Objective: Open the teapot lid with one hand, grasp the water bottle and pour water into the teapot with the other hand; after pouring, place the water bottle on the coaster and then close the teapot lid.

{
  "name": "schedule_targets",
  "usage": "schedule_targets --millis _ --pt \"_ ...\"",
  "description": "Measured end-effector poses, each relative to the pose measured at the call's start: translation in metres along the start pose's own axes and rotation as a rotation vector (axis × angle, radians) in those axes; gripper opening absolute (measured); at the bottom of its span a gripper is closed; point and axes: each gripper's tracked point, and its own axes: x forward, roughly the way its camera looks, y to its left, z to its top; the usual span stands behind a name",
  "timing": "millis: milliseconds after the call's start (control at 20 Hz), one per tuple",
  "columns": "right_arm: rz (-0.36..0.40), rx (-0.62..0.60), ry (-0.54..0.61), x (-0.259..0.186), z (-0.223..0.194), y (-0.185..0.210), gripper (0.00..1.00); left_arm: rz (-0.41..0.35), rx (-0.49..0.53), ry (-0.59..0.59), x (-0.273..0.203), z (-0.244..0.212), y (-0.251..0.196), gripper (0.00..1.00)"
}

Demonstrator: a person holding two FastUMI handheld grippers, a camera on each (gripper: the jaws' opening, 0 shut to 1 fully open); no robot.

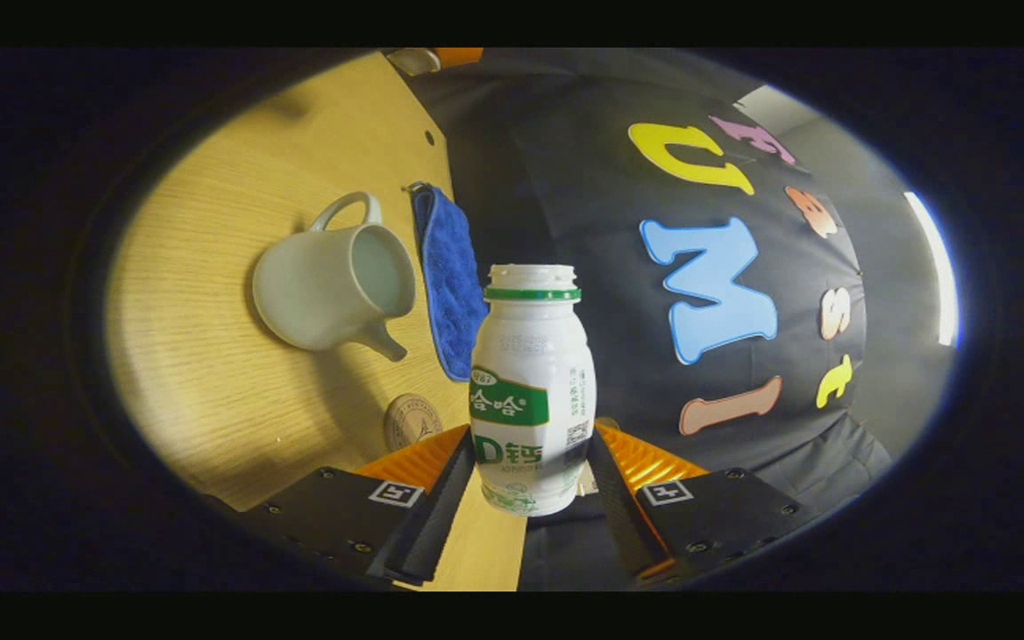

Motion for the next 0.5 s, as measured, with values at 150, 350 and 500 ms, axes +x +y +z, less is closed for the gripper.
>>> schedule_targets --millis 150,350,500 --pt "-0.023 -0.07 -0.006 0.003 0.0 -0.006 0.74 0.011 0.01 -0.003 -0.001 -0.001 0.001 0.13" --pt "-0.062 -0.177 -0.033 0.006 0.002 -0.023 0.74 0.022 0.009 0.001 0.001 -0.003 0.001 0.13" --pt "-0.077 -0.23 -0.051 0.007 0.005 -0.034 0.74 0.029 0.009 0.01 0.002 -0.006 0.002 0.13"
